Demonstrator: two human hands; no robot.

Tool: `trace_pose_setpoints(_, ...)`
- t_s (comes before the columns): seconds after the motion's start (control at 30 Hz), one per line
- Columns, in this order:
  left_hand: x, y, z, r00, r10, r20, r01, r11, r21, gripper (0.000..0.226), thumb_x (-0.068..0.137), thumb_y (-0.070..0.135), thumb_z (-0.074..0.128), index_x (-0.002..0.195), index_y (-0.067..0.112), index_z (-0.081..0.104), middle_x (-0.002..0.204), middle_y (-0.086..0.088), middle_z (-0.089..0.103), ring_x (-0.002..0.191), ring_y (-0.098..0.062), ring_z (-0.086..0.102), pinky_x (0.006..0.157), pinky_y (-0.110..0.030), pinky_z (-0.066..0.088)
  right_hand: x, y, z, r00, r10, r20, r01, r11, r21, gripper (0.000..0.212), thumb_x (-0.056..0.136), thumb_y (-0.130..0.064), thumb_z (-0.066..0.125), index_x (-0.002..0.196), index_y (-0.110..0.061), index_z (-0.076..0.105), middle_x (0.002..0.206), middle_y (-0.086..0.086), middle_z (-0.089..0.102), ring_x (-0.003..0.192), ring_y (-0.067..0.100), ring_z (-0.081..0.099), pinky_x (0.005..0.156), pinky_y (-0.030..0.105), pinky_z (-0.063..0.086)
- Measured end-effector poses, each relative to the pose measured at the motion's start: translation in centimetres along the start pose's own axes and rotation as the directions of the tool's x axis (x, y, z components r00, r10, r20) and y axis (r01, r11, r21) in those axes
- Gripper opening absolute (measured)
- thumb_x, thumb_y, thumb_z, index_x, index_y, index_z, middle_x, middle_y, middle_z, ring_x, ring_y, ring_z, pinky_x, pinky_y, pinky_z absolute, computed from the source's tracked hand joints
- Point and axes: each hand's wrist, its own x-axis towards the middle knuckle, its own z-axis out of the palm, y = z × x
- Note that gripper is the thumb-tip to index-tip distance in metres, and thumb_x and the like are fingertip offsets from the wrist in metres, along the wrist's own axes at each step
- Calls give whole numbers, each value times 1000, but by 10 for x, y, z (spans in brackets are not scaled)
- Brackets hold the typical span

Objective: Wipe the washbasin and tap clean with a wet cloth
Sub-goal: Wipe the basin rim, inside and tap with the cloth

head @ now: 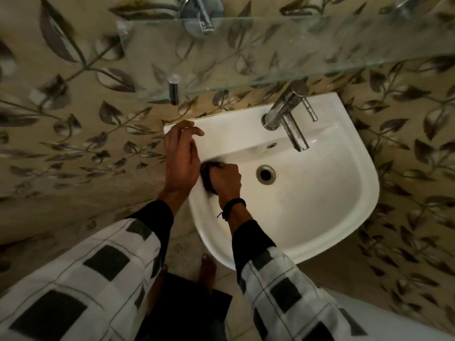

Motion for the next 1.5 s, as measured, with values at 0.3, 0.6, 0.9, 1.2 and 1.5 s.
trace_pose_setpoints(0.3, 16, 7, 5, 978, -27, 205, -17, 978, 207, 38, 80, -13, 41, 108, 2, 62, 114, -17, 59, 110, -37, 51, 95, -42, 42, 5, 2, -3, 988, -154, 22, 153, 930, -335, 29, 90, -35, 57, 77, -12, 69, 87, 13, 71, 84, 32, 65, 70, 32, 48)
trace_pose_setpoints(0.6, 19, 9, 2, 968, -72, 242, 2, 960, 280, 31, 80, -8, 44, 101, 3, 64, 108, -15, 61, 109, -36, 52, 96, -39, 42, 2, 22, 0, 975, -80, 205, 127, 965, -231, 30, 100, -34, 45, 117, -14, 60, 118, 6, 62, 114, 25, 58, 95, 28, 42)
trace_pose_setpoints(0.9, 20, 5, 5, 969, -67, 237, 0, 962, 272, 31, 80, 1, 37, 96, 6, 63, 104, -12, 61, 108, -33, 51, 96, -35, 39, -9, 64, -14, 867, -193, 460, 318, 924, -212, 50, 106, -27, 25, 155, -20, 22, 156, -13, 18, 139, -6, 10, 110, 13, 7)
trace_pose_setpoints(1.2, 21, 2, 7, 961, -51, 272, -38, 949, 313, 23, 82, 6, 49, 96, 3, 67, 104, -14, 63, 109, -36, 53, 97, -35, 37, 34, 76, 8, 893, -164, 418, 382, 768, -515, 52, 108, -19, 19, 155, -5, 0, 164, 13, -4, 152, 25, -2, 122, 32, -5)
trace_pose_setpoints(1.5, 21, 3, 6, 962, -67, 266, -18, 952, 307, 22, 83, 4, 51, 98, 3, 67, 106, -14, 62, 111, -35, 51, 97, -34, 36, 34, 75, -3, 924, -62, 377, 263, 819, -509, 52, 107, -33, 20, 157, -26, 7, 165, 0, 1, 152, 24, 2, 122, 51, 7)
